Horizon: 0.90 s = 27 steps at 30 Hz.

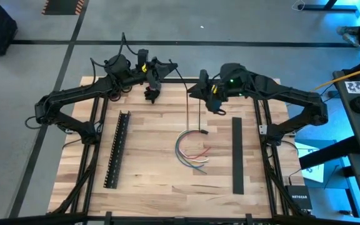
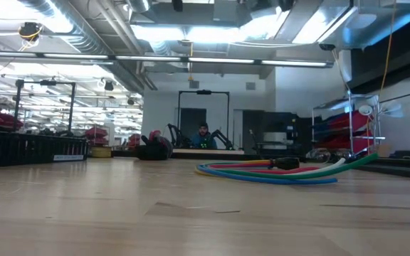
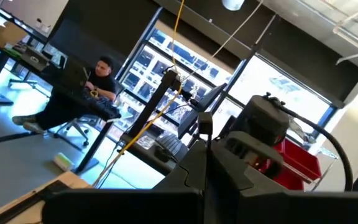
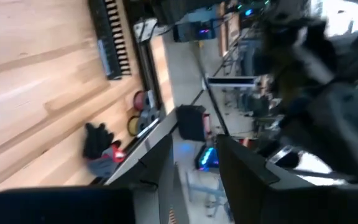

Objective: Ziptie cables
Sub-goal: Wrap the cable wires with the black zip tie

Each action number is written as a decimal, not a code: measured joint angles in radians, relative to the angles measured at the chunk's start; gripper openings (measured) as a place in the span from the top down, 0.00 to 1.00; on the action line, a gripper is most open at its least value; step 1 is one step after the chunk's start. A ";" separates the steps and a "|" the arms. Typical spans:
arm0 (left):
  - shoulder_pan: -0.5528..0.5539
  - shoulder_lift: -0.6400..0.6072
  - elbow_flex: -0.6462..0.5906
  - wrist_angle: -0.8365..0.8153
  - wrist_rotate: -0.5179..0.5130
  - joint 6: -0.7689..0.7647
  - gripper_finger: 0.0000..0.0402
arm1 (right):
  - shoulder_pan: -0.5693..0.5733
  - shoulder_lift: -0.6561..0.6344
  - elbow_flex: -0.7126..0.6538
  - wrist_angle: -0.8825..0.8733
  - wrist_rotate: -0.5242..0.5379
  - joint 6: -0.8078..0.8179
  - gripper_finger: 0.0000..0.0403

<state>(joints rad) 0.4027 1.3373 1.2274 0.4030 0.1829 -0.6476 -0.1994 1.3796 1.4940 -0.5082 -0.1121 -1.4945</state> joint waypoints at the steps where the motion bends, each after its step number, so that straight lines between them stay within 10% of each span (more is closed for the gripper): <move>1: 0.001 0.000 0.000 0.000 0.002 0.000 1.00 | 0.008 0.000 0.000 0.004 0.001 -0.003 0.72; 17: 0.039 -0.012 0.000 -0.003 0.038 -0.030 1.00 | 0.068 0.000 0.000 -0.048 0.296 0.081 0.72; 27: 0.040 -0.015 0.000 -0.003 0.040 -0.023 1.00 | 0.082 0.000 0.000 -0.064 0.274 0.099 0.72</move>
<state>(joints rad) 0.4423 1.3224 1.2274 0.3996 0.2234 -0.6704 -0.1173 1.3800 1.4940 -0.5720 0.1619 -1.3957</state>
